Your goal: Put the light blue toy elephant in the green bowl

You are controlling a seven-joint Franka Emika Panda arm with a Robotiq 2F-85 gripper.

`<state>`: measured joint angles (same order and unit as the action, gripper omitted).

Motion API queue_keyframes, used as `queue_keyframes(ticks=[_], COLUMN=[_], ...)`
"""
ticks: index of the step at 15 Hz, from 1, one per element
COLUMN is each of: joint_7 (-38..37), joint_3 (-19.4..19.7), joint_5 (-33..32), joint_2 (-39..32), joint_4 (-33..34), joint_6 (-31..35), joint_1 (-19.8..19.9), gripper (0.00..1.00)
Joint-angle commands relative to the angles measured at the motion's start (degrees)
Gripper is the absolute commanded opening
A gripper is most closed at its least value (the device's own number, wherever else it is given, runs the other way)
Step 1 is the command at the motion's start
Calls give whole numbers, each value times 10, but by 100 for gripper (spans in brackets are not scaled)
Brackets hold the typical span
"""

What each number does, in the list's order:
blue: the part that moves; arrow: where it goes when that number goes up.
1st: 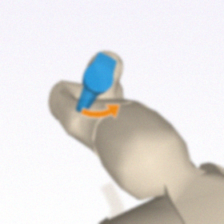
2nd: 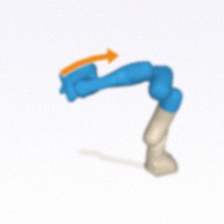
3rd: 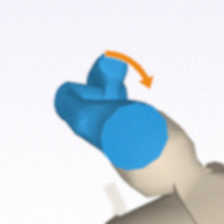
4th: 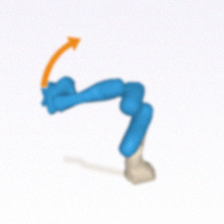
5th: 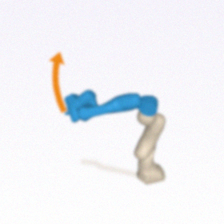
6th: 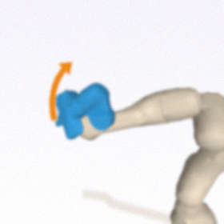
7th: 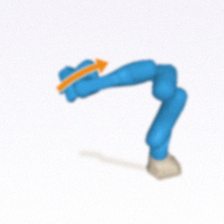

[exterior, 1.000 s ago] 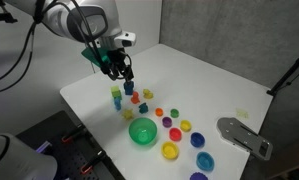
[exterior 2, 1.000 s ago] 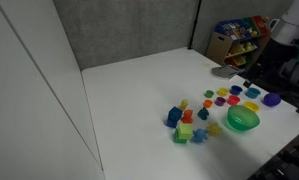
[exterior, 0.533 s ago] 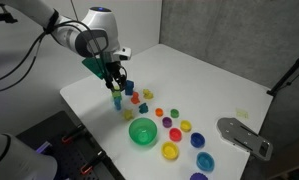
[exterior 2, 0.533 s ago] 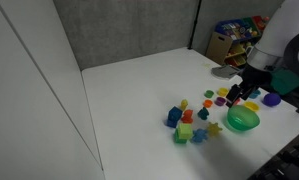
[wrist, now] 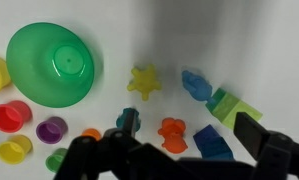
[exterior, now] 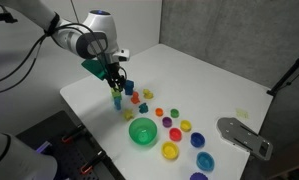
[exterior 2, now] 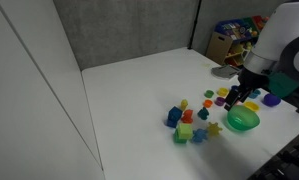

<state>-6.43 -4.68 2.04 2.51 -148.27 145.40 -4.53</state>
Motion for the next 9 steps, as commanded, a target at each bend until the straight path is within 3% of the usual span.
queue_keyframes(ticks=[1,9], joint_7=[51,169], joint_3=[2,-44], joint_5=[10,40], joint_2=[-61,-192], joint_4=[32,69], joint_6=[15,141], joint_1=[0,8], gripper=[100,100])
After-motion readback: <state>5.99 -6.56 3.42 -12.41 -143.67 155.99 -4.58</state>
